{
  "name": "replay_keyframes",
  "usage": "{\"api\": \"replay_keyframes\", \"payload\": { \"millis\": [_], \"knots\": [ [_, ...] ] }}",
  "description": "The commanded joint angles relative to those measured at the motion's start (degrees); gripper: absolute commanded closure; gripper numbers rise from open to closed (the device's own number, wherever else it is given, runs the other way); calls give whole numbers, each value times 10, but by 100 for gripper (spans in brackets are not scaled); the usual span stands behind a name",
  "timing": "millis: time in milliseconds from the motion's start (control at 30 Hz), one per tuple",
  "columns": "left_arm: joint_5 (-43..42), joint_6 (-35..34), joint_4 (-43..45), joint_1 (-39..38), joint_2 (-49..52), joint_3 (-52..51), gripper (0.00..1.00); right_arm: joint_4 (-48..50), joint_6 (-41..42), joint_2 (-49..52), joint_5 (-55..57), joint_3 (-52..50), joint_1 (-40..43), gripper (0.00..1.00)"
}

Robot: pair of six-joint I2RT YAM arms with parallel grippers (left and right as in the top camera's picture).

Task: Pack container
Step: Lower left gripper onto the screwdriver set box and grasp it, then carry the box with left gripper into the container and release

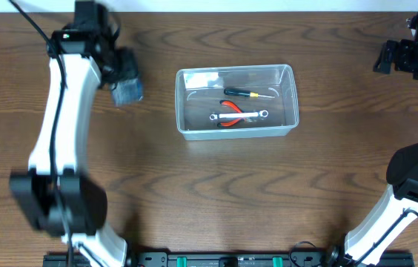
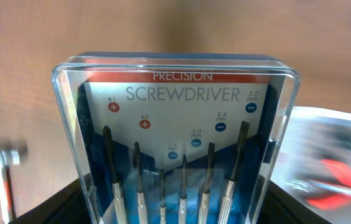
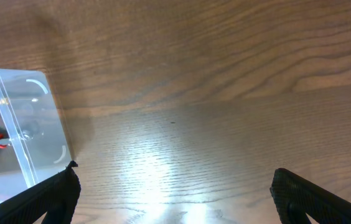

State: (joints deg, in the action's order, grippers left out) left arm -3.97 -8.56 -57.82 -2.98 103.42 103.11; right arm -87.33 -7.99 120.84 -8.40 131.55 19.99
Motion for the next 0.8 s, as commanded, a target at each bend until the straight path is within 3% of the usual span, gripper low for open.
{"api": "replay_keyframes", "payload": {
  "millis": [0,133,300,433,767],
  "knots": [
    [17,135,6,-83,-54,18,94,4,-7,4,-7,-1,-5,1],
    [17,296,16,-190,-52,18,94,8,-7,4,-7,-1,-5,1],
    [17,417,40,-261,-9,17,94,7,-7,4,-11,-1,-5,1],
    [16,450,78,-272,56,17,94,5,-7,4,-13,-1,-5,1],
    [17,449,104,-268,209,17,94,5,-7,4,-26,-1,-5,1]
  ]
}}
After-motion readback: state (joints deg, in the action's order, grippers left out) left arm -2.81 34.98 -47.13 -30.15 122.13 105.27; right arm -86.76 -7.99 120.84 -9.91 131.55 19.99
